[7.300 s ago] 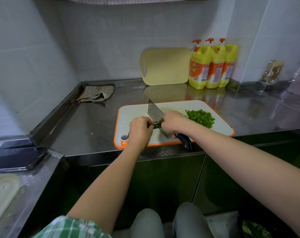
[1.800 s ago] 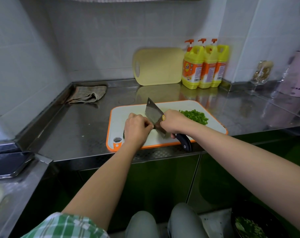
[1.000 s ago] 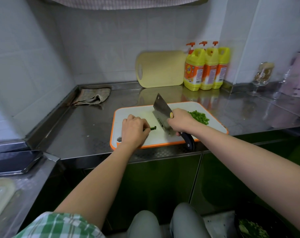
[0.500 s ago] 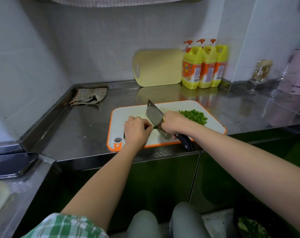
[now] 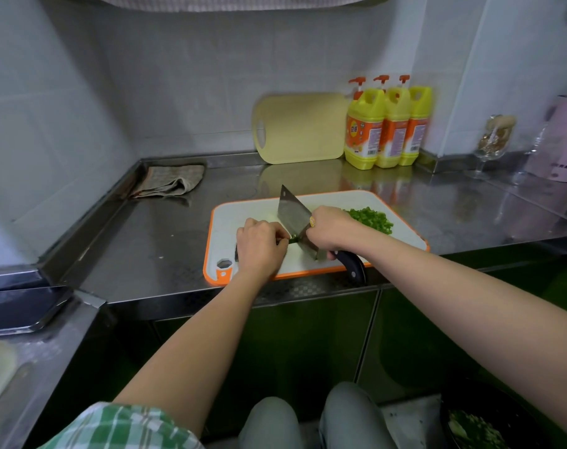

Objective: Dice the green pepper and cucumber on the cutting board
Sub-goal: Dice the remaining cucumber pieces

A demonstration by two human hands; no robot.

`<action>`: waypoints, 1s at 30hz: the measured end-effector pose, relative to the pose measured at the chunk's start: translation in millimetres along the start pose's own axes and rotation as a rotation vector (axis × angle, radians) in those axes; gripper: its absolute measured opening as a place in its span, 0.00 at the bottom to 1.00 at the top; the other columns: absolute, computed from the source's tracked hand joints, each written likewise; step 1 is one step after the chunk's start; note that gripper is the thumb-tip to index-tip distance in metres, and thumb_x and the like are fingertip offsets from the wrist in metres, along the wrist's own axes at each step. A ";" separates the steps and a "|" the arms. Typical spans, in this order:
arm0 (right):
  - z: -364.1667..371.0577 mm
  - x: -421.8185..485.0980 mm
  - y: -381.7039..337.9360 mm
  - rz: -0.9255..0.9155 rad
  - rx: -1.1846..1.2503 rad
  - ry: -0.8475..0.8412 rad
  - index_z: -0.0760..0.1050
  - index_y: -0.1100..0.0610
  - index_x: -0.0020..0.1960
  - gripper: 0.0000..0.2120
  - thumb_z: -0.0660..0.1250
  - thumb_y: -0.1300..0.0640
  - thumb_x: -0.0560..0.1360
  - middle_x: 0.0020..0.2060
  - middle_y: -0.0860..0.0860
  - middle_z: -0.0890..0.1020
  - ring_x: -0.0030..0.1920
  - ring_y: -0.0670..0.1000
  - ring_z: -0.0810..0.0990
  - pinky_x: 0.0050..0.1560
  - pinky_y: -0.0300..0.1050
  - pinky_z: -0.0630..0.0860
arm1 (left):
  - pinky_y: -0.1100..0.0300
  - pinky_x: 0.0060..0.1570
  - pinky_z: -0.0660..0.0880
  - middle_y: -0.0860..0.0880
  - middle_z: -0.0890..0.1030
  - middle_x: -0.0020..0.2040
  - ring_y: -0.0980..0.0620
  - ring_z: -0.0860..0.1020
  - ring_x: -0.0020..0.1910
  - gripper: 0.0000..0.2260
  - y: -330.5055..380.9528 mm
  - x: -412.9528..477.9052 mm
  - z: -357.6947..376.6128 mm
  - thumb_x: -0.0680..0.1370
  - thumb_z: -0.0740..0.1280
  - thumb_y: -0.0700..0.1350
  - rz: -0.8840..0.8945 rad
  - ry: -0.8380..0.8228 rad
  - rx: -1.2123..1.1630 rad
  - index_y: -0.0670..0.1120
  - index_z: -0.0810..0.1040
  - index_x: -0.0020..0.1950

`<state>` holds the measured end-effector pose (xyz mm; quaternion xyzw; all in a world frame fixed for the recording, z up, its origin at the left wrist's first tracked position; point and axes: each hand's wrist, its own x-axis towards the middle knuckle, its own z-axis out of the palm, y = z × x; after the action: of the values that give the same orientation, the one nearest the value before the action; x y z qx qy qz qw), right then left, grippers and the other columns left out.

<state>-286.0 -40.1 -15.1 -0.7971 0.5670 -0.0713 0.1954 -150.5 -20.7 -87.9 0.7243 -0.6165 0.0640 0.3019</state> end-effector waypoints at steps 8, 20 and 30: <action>11.1 8.5 0.3 0.033 0.046 0.033 0.71 0.63 0.44 0.06 0.57 0.65 0.78 0.31 0.57 0.77 0.24 0.53 0.77 0.27 0.42 0.74 | 0.57 0.44 0.60 0.51 0.82 0.42 0.48 0.70 0.51 0.08 -3.3 -0.4 1.1 0.78 0.65 0.49 -0.002 -0.004 0.014 0.55 0.84 0.51; 0.6 2.0 -4.0 0.031 -0.069 -0.052 0.72 0.63 0.42 0.07 0.57 0.66 0.76 0.17 0.53 0.75 0.21 0.50 0.76 0.28 0.40 0.73 | 0.58 0.48 0.63 0.50 0.83 0.44 0.49 0.71 0.54 0.07 -5.6 -0.2 4.0 0.77 0.67 0.46 -0.038 -0.008 -0.130 0.54 0.85 0.49; 4.3 4.9 7.3 -0.001 0.042 0.068 0.68 0.61 0.42 0.08 0.56 0.61 0.80 0.33 0.57 0.78 0.23 0.52 0.77 0.22 0.38 0.69 | 0.58 0.46 0.61 0.50 0.80 0.44 0.49 0.70 0.54 0.07 -7.5 0.2 6.5 0.75 0.67 0.48 -0.062 -0.004 -0.033 0.55 0.83 0.50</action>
<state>-289.2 -45.7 -22.4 -0.7901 0.5714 -0.1105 0.1925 -145.2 -23.7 -95.7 0.7383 -0.5953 0.0430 0.3141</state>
